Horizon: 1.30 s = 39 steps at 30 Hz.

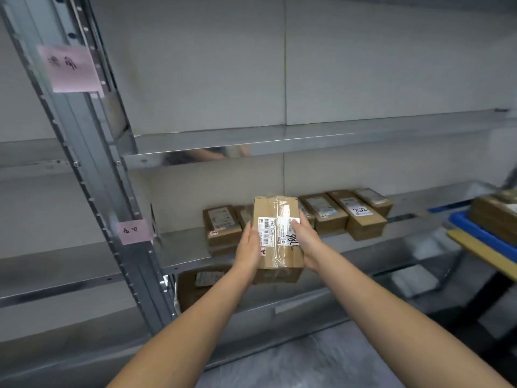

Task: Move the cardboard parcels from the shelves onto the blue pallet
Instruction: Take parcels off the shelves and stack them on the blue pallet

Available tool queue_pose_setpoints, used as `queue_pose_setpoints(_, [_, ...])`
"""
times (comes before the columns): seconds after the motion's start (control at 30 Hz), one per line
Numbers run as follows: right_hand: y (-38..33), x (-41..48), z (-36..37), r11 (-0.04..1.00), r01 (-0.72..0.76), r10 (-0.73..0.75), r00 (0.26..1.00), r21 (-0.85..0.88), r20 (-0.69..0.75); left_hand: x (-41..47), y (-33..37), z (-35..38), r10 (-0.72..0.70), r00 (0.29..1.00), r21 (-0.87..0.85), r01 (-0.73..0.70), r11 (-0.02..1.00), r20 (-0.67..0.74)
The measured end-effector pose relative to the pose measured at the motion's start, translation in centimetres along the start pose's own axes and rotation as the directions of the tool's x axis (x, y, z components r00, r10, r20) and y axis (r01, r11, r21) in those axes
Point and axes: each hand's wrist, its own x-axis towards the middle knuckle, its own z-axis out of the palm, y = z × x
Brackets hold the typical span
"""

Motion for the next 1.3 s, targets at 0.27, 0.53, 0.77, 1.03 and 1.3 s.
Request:
queue_pose_setpoints(0.27, [-0.7, -5.8, -17.7, 0.997, 0.058, -0.044, 0.976, 0.057, -0.211, -5.2, 0.2, 17.3, 0.052, 0.982, 0.051, -0.062, 0.997, 0.182])
queue_pose_setpoints(0.53, [-1.8, -13.5, -39.5, 0.977, 0.076, 0.029, 0.879, 0.198, -0.476, -12.8, 0.9, 39.0, 0.013, 0.918, 0.033, -0.029, 0.999, 0.396])
queue_pose_setpoints(0.77, [-2.0, -18.9, -52.6, 0.967, 0.108, 0.043, 0.825, 0.231, -0.564, -17.5, 1.3, 52.2, -0.009, 0.847, 0.053, -0.023, 0.998, 0.532])
queue_pose_setpoints(1.03, [-1.9, -17.8, -62.3, 0.975, 0.109, 0.039, 0.778, 0.196, -0.627, -16.2, -0.4, 63.0, -0.016, 0.774, 0.042, -0.013, 0.999, 0.633])
queue_pose_setpoints(1.3, [-4.4, -9.0, -71.7, 0.971, 0.092, 0.077, 0.750, 0.219, -0.657, -7.9, 0.1, 74.5, -0.072, 0.766, 0.036, 0.063, 0.997, 0.639])
